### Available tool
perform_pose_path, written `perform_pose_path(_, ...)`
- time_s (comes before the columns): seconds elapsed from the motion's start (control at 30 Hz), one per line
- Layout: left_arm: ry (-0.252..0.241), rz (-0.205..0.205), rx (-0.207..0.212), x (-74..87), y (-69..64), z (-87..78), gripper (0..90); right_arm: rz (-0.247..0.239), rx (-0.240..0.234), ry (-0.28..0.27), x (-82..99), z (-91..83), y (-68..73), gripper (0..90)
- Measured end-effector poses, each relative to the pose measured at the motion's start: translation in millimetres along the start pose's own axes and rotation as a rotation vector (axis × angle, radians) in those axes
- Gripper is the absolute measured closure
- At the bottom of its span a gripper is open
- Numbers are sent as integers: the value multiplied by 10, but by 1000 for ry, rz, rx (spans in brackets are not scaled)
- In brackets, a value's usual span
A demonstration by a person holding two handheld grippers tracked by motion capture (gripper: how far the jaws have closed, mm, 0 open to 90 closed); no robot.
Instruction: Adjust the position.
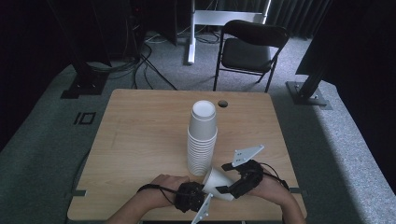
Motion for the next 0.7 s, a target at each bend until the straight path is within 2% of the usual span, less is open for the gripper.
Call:
perform_pose_path(0.03,2,26,-8,-7,-4,10,838,-5,-1,14,14,16,1,166)
perform_pose_path(0.07,30,80,-23,6,5,17,838,-16,-3,32,36,32,9,158)
perform_pose_path(0.1,43,105,-14,10,-20,27,837,-15,-6,40,48,50,15,152)
perform_pose_path(0.13,43,105,-14,10,-20,27,837,-3,-18,44,57,70,26,152)
perform_pose_path(0.17,31,133,-7,-20,-42,39,836,-2,-22,56,75,90,32,152)
perform_pose_path(0.2,30,142,4,-28,-59,39,837,-2,-27,64,93,112,35,151)
perform_pose_path(0.23,7,130,6,-51,-78,48,836,4,-36,71,108,131,43,150)
perform_pose_path(0.4,-2,165,-14,-87,-59,35,836,25,-61,95,163,203,69,132)
perform_pose_path(0.43,9,192,-14,-83,-61,30,836,31,-67,113,187,228,76,123)
perform_pose_path(0.5,18,207,-13,-74,-64,27,836,31,-72,111,184,240,76,122)
perform_pose_path(0.53,33,233,-19,-62,-65,29,836,37,-73,120,192,248,76,122)
perform_pose_path(0.63,40,253,-20,-61,-88,43,836,44,-83,151,236,290,78,110)
perform_pose_path(0.67,56,278,-20,-60,-94,47,836,38,-84,157,247,307,79,109)
perform_pose_path(0.7,48,269,-18,-70,-102,48,835,39,-85,163,256,320,83,106)
Point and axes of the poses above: each handheld gripper's, and its own axes: z roughly forward along the jaws, x roughly out of its underside, y roughly to its left, the point moved 10 cm from there along z, roughly forward along the jaws, and after that the axes turned 14 degrees about -y, right-handed, at the moved point
